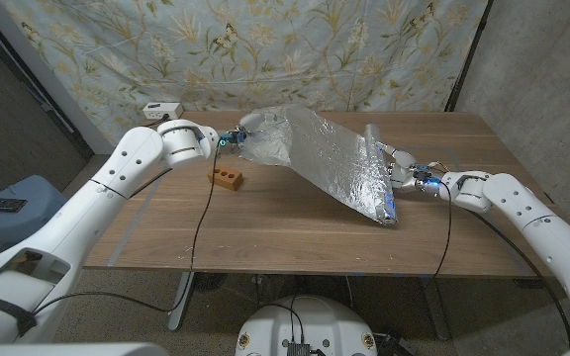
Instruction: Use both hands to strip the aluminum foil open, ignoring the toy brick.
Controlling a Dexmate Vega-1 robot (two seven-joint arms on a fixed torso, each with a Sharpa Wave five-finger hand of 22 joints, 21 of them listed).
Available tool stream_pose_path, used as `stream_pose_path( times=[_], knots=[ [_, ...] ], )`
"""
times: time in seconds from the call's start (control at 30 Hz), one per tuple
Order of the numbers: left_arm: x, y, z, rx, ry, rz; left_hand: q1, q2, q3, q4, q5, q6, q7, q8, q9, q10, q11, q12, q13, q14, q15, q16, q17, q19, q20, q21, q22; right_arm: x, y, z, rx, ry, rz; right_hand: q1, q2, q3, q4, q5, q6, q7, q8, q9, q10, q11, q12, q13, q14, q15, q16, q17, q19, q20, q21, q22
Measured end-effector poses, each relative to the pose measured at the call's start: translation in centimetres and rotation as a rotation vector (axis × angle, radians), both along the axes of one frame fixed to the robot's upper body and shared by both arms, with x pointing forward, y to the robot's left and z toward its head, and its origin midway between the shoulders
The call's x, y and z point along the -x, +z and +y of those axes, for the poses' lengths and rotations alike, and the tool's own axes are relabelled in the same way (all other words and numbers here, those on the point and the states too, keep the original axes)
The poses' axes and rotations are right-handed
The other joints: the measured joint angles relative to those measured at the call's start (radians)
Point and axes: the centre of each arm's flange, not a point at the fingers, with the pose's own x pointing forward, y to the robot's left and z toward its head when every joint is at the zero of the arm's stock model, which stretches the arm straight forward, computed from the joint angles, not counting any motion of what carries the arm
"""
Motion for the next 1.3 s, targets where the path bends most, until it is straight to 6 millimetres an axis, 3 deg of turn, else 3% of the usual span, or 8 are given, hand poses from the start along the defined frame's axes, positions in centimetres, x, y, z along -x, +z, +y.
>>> stream_pose_path(
  times=[1.13,1.3],
  knots=[
    [0.5,-1.0,2.4,0.052,0.019,0.012,-0.002,-0.002,0.0,0.0,0.0,0.0,0.0,-0.005,0.004,0.003,0.003,-0.008,0.005,0.007,-0.004,-0.004,0.009,-0.011,0.0,0.024,-0.005,-0.4,0.3,0.4,0.052,0.001,0.052,-0.004,0.004,-0.003,-0.003,-0.001,0.002,0.002,0.0,0.0,0.003,0.003,-0.008,0.005,0.006,-0.003,-0.001,0.0,0.005,-0.006,-0.005,0.0],
    [0.6,-1.1,2.6,0.052,0.02,0.015,-0.002,-0.002,0.0,0.0,0.0,0.0,0.0,-0.008,0.005,0.003,0.003,-0.008,0.005,0.007,-0.004,-0.007,0.014,-0.011,0.0,0.028,-0.005,-0.4,0.2,0.6,0.053,0.0,0.055,-0.004,0.004,-0.006,0.0,-0.001,-0.007,0.011,0.0,0.0,-0.01,0.016,-0.015,0.005,0.004,-0.001,-0.009,0.0,0.005,-0.006,-0.009,0.0]
  ],
)
